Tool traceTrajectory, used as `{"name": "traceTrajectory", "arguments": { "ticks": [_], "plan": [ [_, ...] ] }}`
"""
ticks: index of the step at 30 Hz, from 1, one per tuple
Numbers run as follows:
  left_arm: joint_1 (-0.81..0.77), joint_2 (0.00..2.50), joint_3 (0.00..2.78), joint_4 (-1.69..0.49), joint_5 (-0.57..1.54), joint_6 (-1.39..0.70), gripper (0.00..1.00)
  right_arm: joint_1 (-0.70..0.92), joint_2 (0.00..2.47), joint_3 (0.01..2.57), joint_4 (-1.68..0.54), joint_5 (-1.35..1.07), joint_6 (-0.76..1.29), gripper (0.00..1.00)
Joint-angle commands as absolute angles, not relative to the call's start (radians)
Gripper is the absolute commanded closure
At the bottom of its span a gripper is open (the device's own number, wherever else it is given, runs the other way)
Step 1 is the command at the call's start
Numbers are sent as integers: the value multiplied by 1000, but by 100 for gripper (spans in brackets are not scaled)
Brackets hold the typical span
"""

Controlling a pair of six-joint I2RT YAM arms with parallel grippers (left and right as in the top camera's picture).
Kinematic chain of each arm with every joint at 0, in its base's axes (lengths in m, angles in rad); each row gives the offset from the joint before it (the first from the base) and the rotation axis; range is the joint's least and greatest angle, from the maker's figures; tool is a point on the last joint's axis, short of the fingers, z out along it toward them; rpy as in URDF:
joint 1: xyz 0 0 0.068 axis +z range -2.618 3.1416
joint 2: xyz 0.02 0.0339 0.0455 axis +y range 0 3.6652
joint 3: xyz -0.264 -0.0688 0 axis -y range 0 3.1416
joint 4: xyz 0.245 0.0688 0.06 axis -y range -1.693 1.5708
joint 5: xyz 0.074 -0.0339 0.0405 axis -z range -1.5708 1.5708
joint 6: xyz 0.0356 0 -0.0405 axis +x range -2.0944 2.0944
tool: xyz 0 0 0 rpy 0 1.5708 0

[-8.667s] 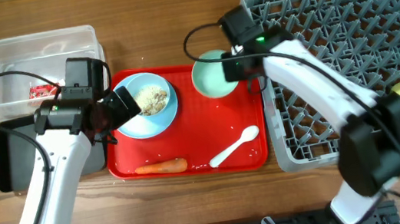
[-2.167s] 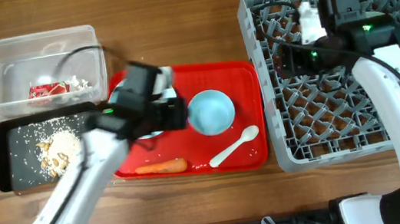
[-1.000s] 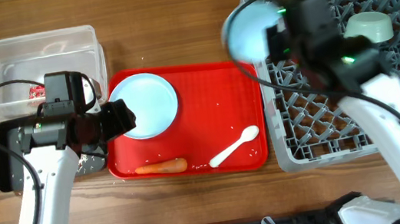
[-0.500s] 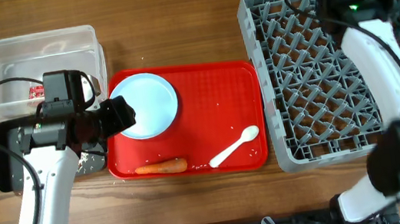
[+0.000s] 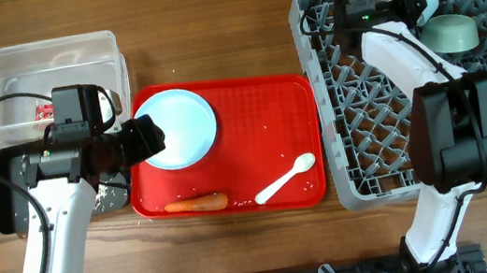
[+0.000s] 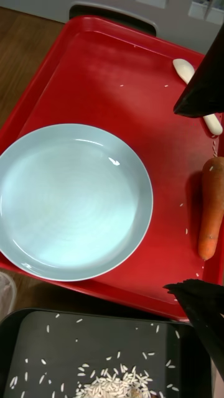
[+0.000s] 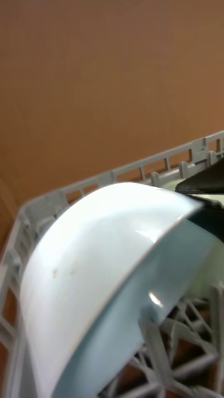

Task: Sort waste into correct bins and load items into the dishwasher rack
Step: 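Grasp the light-blue bowl with the right gripper and place it in the rack, then grasp the rim of the light-blue plate with the right gripper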

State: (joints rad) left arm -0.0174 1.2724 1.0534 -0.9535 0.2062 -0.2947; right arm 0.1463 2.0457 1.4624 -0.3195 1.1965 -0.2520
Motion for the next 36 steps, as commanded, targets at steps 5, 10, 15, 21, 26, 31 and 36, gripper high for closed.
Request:
{"name": "traceTrajectory", "arguments": {
  "ticks": [5, 10, 15, 21, 26, 31, 36],
  "plan": [
    [-10, 1264, 1053, -951, 208, -303, 14, 175, 1988, 1460, -572, 925, -94, 39],
    [-10, 1264, 1053, -952, 208, -303, 9, 187, 1766, 1460, -667, 604, -95, 21],
    [-7, 1264, 1053, -1013, 139, -323, 7, 293, 1612, 1460, -704, -58, -61, 18],
    [149, 1264, 1053, -1087, 35, -434, 0, 533, 1745, 1460, -664, -186, 121, 17],
    [280, 1264, 1053, -1108, 36, -439, 0, 681, 1976, 1460, -552, -181, 328, 23],
    [284, 1264, 1053, -1108, 36, -439, 0, 706, 2123, 1460, -480, -179, 472, 38],
    [284, 1264, 1053, -1109, 36, -439, 0, 702, 2151, 1460, -610, 30, 556, 61]
  ]
}}
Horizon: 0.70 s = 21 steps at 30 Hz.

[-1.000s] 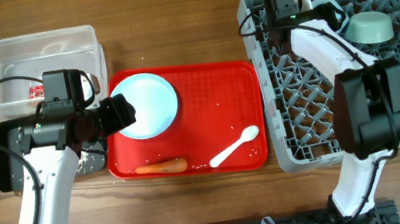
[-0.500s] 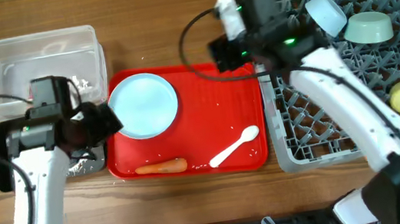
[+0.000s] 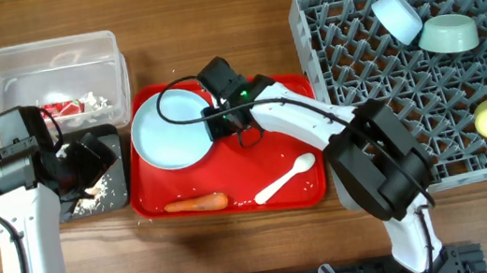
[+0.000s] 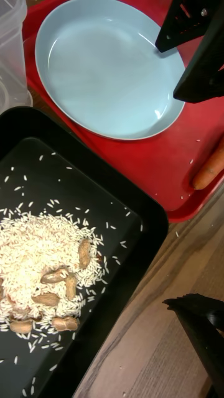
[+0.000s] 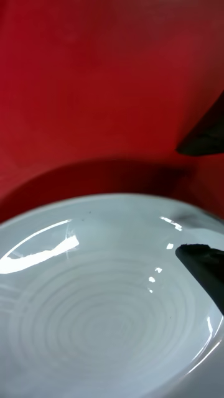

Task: Sort waste into correct bins and load items into the dishwasher rack
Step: 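Grasp the rim of the light-blue plate with the right gripper, then lift the plate and stand it upright in the dish rack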

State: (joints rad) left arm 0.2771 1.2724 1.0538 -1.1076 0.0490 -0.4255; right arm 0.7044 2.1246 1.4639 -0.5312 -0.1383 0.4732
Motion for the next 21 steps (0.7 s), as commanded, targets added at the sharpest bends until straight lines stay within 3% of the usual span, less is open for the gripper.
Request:
{"name": "traceTrajectory", "arguments": {
  "ticks": [1, 6, 12, 21],
  "plan": [
    [284, 1264, 1053, -1109, 36, -439, 0, 694, 2151, 1460, -657, 80, 572, 64],
    [284, 1264, 1053, -1109, 36, -439, 0, 611, 2136, 1460, -798, 118, 604, 67],
    [284, 1264, 1053, -1108, 37, -439, 0, 546, 2133, 1460, -821, -41, 468, 92],
    [284, 1264, 1053, -1108, 36, -439, 0, 545, 2020, 1460, -829, -81, 334, 96]
  ]
}}
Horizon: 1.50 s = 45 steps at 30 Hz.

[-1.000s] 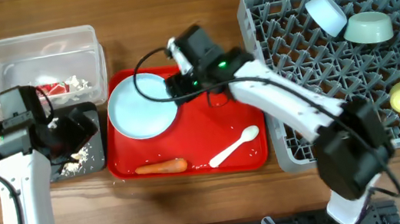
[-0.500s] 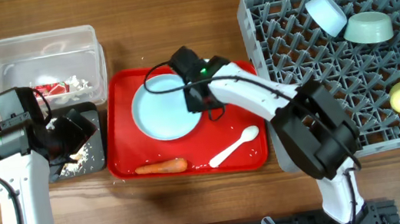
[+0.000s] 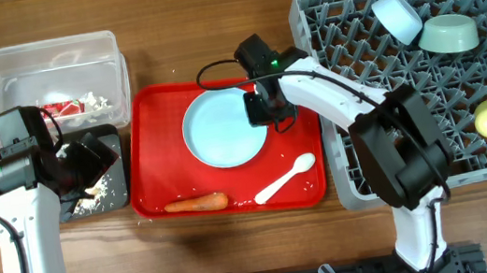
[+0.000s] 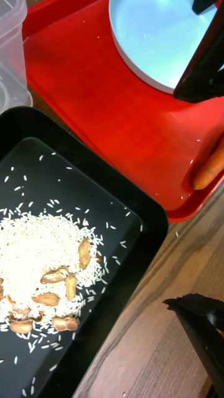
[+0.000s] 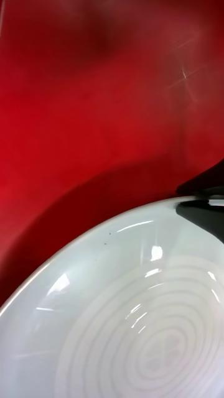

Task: Sort waste into correct bins and load items into the dishwasher rack
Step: 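Lift the plate and stand it upright in the dish rack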

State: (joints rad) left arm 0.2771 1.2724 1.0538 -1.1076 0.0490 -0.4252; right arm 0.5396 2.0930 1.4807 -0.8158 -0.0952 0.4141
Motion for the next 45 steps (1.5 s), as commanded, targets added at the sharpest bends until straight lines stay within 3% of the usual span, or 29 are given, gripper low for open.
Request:
{"name": "traceTrajectory", "arguments": {
  "ticks": [1, 5, 7, 9, 12, 17, 24, 30, 31, 33, 37, 41, 45],
  "plan": [
    [284, 1264, 1053, -1108, 36, -439, 0, 545, 1954, 1460, -836, -52, 311, 96],
    [284, 1264, 1053, -1108, 36, -439, 0, 517, 1679, 1460, -881, 241, 247, 96],
    [284, 1264, 1053, -1108, 36, -439, 0, 482, 1541, 1460, -879, 532, 207, 96],
    [284, 1264, 1053, -1108, 36, -439, 0, 440, 1483, 1460, -880, 830, 210, 96],
    [284, 1264, 1053, -1108, 36, -439, 0, 384, 1484, 1459, -878, 1042, 215, 96],
    [284, 1264, 1053, -1108, 36, -439, 0, 285, 1557, 1455, -877, 981, 252, 96],
    [284, 1264, 1053, -1105, 36, -439, 0, 268, 1736, 1433, -853, 960, 273, 96],
    [284, 1264, 1053, -1104, 36, -439, 0, 281, 1745, 1433, -868, 703, 273, 96],
    [284, 1264, 1053, -1105, 36, -439, 0, 289, 1728, 1433, -876, 673, 274, 92],
    [284, 1264, 1053, -1105, 36, -439, 0, 293, 1680, 1433, -879, 611, 273, 45],
    [284, 1264, 1053, -1104, 44, -438, 0, 293, 1507, 1433, -892, 402, 239, 14],
    [284, 1264, 1053, -1093, 96, -439, 0, 295, 1420, 1433, -953, -205, -20, 17],
    [284, 1264, 1053, -1093, 100, -439, 0, 355, 1477, 1388, -1145, -267, 209, 20]
  ]
}}
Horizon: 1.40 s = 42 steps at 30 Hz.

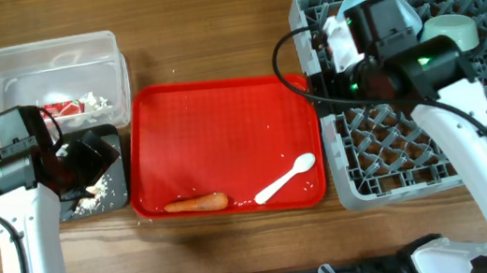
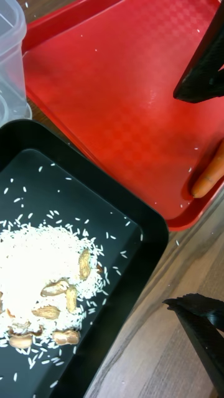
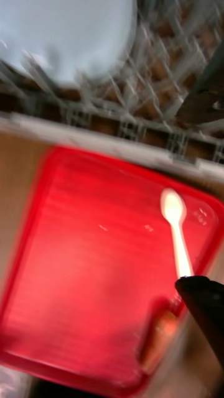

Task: Sort waste into correct bins and load items into the dishwasher rack
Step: 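Lift the plate and stand it upright in the dish rack, then grasp the white spoon on the red tray with the right gripper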

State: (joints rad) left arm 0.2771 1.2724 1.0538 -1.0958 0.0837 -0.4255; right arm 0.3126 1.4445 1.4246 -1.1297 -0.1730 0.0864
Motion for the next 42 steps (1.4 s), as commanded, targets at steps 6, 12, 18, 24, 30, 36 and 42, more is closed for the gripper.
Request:
{"name": "traceTrajectory", "arguments": {
  "ticks": [6, 12, 18, 24, 30, 36, 42],
  "plan": [
    [284, 1264, 1053, -1094, 100, -439, 0, 569, 1487, 1084, -902, -146, 758, 13],
    [284, 1264, 1053, -1093, 100, -438, 0, 612, 1491, 941, -675, -140, 980, 1],
    [284, 1264, 1053, -1095, 100, -439, 0, 612, 1570, 908, -706, -33, 1314, 3],
    [284, 1264, 1053, -1096, 100, -438, 0, 612, 1746, 908, -659, -35, 1390, 4],
    [284, 1264, 1053, -1097, 100, -438, 0, 612, 1769, 908, -657, -60, 1387, 4],
    [284, 1264, 1052, -1097, 100, -438, 0, 612, 1715, 940, -727, 4, 1315, 1],
    [284, 1264, 1051, -1097, 100, -439, 0, 621, 1678, 951, -716, 17, 1176, 0]
  ]
}}
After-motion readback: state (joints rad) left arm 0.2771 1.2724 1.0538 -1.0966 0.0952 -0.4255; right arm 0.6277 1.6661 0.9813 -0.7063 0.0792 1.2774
